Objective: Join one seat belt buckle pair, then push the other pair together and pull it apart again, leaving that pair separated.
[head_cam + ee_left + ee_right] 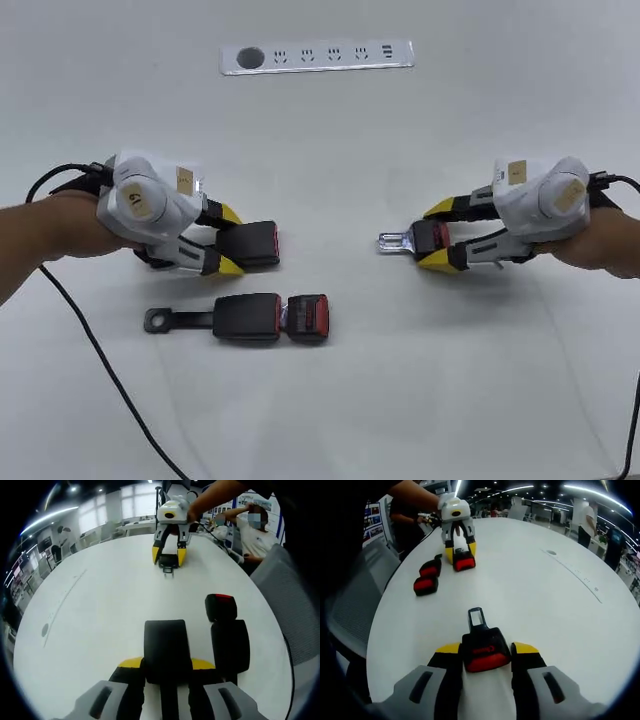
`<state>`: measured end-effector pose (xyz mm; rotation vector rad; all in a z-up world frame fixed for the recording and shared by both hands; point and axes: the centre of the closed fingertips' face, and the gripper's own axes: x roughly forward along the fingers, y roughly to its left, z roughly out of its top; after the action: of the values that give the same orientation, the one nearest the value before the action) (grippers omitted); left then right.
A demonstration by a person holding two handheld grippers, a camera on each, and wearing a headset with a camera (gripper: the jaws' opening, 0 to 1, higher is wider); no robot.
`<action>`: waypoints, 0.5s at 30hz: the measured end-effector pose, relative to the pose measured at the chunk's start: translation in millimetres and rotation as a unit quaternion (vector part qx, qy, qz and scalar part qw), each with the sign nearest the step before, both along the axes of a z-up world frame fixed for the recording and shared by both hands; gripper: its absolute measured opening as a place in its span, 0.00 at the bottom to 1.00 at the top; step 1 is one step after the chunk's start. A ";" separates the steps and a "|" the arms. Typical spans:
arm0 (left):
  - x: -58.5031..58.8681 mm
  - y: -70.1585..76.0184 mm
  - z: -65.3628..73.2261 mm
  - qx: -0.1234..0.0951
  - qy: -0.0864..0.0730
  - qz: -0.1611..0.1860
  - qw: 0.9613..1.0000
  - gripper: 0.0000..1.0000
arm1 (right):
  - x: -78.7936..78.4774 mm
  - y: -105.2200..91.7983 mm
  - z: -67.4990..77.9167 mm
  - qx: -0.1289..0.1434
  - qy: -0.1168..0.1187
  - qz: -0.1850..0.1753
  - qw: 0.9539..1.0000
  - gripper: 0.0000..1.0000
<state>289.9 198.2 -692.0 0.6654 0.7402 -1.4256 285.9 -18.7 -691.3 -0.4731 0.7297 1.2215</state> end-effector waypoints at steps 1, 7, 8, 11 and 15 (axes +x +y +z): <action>0.3 1.2 -0.8 -0.001 0.001 0.001 1.000 0.34 | 1.0 0.2 -0.6 -0.002 0.001 -0.002 1.000 0.37; 1.8 0.0 -1.6 -0.004 0.006 0.010 1.000 0.34 | 3.3 -0.1 -4.9 -0.005 0.005 -0.008 1.000 0.36; 2.4 -0.4 -1.9 -0.003 0.006 0.010 1.000 0.34 | 2.4 0.2 -4.3 -0.006 0.005 -0.009 1.000 0.36; 1.4 -1.9 -0.9 0.004 0.008 0.010 1.000 0.33 | 1.8 2.0 -4.2 -0.007 0.005 -0.011 1.000 0.36; 0.3 -2.3 -0.8 0.010 0.009 0.011 1.000 0.33 | 1.9 10.1 -5.8 -0.006 0.003 -0.005 1.000 0.36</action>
<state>290.2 195.9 -692.8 0.6592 0.7743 -1.4066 287.8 -8.6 -697.1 -0.4752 0.7447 1.2093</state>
